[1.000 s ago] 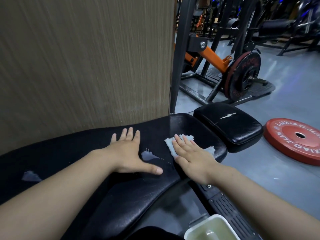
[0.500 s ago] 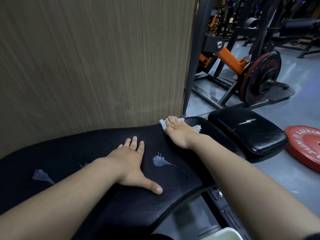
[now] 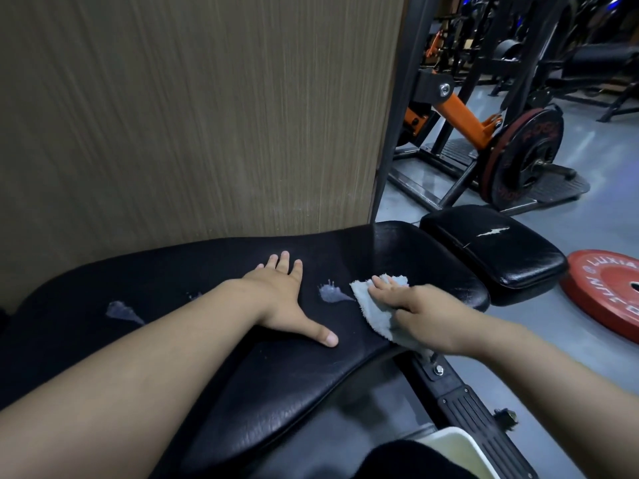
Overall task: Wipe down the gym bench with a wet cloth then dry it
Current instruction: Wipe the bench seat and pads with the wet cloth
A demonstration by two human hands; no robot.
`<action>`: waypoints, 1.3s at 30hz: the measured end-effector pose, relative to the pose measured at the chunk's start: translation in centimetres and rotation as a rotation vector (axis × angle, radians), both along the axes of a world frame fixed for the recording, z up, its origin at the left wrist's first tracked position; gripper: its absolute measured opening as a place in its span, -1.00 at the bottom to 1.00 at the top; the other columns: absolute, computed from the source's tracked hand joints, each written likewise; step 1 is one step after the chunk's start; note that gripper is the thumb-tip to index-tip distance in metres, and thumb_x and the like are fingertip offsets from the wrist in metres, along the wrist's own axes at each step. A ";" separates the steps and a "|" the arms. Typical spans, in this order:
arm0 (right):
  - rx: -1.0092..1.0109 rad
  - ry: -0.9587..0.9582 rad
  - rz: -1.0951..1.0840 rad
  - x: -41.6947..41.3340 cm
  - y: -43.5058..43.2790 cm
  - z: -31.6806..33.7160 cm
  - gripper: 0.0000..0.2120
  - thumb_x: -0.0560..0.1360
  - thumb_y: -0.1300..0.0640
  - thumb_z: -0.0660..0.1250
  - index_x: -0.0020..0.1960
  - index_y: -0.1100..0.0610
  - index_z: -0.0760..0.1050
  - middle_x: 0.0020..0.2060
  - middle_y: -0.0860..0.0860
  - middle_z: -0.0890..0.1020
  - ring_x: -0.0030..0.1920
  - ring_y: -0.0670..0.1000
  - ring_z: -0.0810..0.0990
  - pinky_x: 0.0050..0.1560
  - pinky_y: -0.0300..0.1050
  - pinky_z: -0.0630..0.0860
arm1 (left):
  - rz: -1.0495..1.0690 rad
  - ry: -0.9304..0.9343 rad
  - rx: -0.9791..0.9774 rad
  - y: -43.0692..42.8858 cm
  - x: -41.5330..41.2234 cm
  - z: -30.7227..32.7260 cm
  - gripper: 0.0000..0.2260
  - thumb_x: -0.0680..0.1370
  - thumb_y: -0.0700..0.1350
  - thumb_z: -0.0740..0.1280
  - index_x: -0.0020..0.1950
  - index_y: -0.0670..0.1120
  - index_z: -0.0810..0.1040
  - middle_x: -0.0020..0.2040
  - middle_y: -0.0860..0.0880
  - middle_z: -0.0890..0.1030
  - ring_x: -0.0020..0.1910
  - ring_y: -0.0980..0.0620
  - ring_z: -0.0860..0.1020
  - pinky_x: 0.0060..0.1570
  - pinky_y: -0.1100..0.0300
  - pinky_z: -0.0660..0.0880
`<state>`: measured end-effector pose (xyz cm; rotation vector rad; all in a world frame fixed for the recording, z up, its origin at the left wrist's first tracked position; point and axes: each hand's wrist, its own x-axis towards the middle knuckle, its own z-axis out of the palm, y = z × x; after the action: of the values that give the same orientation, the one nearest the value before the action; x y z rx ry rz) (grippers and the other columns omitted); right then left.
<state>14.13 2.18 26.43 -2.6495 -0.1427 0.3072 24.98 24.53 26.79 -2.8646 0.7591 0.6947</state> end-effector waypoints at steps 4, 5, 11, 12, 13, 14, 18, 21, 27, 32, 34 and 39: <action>-0.192 0.013 0.095 0.7 -0.6 1.4 -0.48 0.62 0.19 0.15 0.56 0.00 0.21 0.56 -0.11 0.12 0.54 -0.18 0.05 0.43 -0.41 -0.06 | 0.005 -0.003 0.000 0.0 0.0 0.1 0.42 0.04 0.66 0.28 0.58 -0.08 -0.31 0.58 -0.11 -0.32 0.57 -0.10 -0.27 0.56 -0.07 -0.13; -0.220 0.023 0.119 0.8 -0.5 1.5 -0.49 0.64 0.16 0.13 0.58 0.02 0.16 0.57 -0.08 0.08 0.55 -0.16 0.03 0.43 -0.41 -0.07 | 0.004 -0.003 0.002 0.0 0.0 0.2 0.42 0.04 0.65 0.28 0.58 -0.08 -0.31 0.58 -0.11 -0.32 0.57 -0.10 -0.27 0.56 -0.07 -0.13; -0.321 0.051 0.114 3.0 0.4 -0.5 -0.43 0.70 0.05 -0.06 0.60 0.15 -0.22 0.59 0.05 -0.21 0.57 0.00 -0.27 0.43 -0.28 -0.28 | -0.016 0.001 0.019 -0.2 0.3 0.2 0.40 0.08 0.64 0.29 0.58 -0.09 -0.33 0.58 -0.13 -0.33 0.57 -0.12 -0.29 0.56 -0.08 -0.13; -0.333 0.048 0.087 4.0 0.5 -0.7 -0.43 0.70 0.02 -0.09 0.60 0.16 -0.24 0.59 0.06 -0.23 0.57 0.01 -0.29 0.45 -0.24 -0.29 | -0.020 0.002 0.021 -0.2 0.4 0.1 0.40 0.08 0.64 0.29 0.58 -0.09 -0.33 0.58 -0.13 -0.33 0.57 -0.12 -0.29 0.56 -0.08 -0.12; -0.355 0.038 0.064 5.2 0.7 -0.9 -0.43 0.69 0.00 -0.11 0.59 0.18 -0.26 0.58 0.07 -0.25 0.56 0.02 -0.31 0.45 -0.22 -0.31 | -0.024 0.003 0.023 -0.2 0.5 0.1 0.40 0.08 0.64 0.29 0.58 -0.09 -0.33 0.58 -0.13 -0.33 0.57 -0.12 -0.29 0.56 -0.09 -0.12; -0.386 0.022 0.047 6.4 0.9 -1.1 -0.42 0.69 0.00 -0.14 0.59 0.21 -0.27 0.58 0.09 -0.26 0.56 0.04 -0.32 0.44 -0.20 -0.34 | -0.026 0.004 0.026 -0.2 0.6 0.0 0.40 0.08 0.64 0.29 0.57 -0.09 -0.33 0.58 -0.13 -0.33 0.57 -0.12 -0.29 0.56 -0.08 -0.12; -0.439 -0.062 0.030 11.1 1.7 -1.6 -0.43 0.69 0.01 -0.18 0.58 0.26 -0.25 0.58 0.14 -0.22 0.57 0.06 -0.29 0.36 -0.24 -0.40 | -0.028 0.002 0.030 -0.3 0.8 -0.2 0.40 0.08 0.64 0.29 0.57 -0.08 -0.34 0.57 -0.12 -0.35 0.56 -0.11 -0.31 0.56 -0.07 -0.14; -0.447 -0.083 0.067 13.5 1.8 -1.8 -0.42 0.69 -0.05 -0.18 0.59 0.21 -0.22 0.59 0.11 -0.20 0.58 0.05 -0.25 0.42 -0.20 -0.34 | -0.029 -0.003 0.023 -0.2 0.7 -0.4 0.40 0.07 0.65 0.29 0.57 -0.08 -0.35 0.57 -0.12 -0.35 0.56 -0.11 -0.32 0.56 -0.07 -0.15; -0.437 -0.133 0.175 12.4 1.7 -1.9 -0.41 0.69 -0.07 -0.17 0.60 0.18 -0.22 0.59 0.08 -0.21 0.58 0.04 -0.25 0.51 -0.13 -0.27 | -0.028 -0.021 -0.048 0.5 0.4 -0.5 0.40 0.07 0.66 0.27 0.57 -0.08 -0.33 0.57 -0.13 -0.35 0.56 -0.09 -0.33 0.56 -0.07 -0.16; -0.392 -0.171 0.239 6.4 1.2 -2.2 -0.40 0.67 -0.11 -0.17 0.60 0.12 -0.25 0.58 0.00 -0.25 0.55 -0.05 -0.34 0.51 -0.19 -0.34 | -0.031 -0.042 -0.176 1.9 -0.8 -0.5 0.37 0.11 0.66 0.24 0.57 -0.09 -0.36 0.52 -0.13 -0.45 0.52 -0.06 -0.41 0.55 -0.07 -0.22; -0.393 -0.163 0.255 3.8 1.2 -2.1 -0.36 0.62 -0.19 -0.24 0.59 0.10 -0.27 0.56 -0.03 -0.29 0.53 -0.08 -0.39 0.50 -0.21 -0.37 | -0.037 -0.053 -0.203 3.1 -1.2 -0.1 0.36 0.12 0.66 0.22 0.57 -0.09 -0.34 0.54 -0.11 -0.43 0.53 -0.03 -0.40 0.55 -0.06 -0.23; -0.393 -0.180 0.208 1.3 1.4 -1.9 -0.34 0.59 -0.20 -0.27 0.59 0.08 -0.29 0.55 -0.02 -0.34 0.51 -0.12 -0.44 0.45 -0.28 -0.42 | -0.013 -0.064 -0.165 7.8 -1.3 0.5 0.38 0.09 0.68 0.21 0.58 -0.09 -0.33 0.57 -0.07 -0.37 0.54 0.02 -0.36 0.55 0.00 -0.24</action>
<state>15.46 3.62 24.56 -3.0572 -0.4616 0.1755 23.73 32.34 27.33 -3.0094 0.8630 0.5598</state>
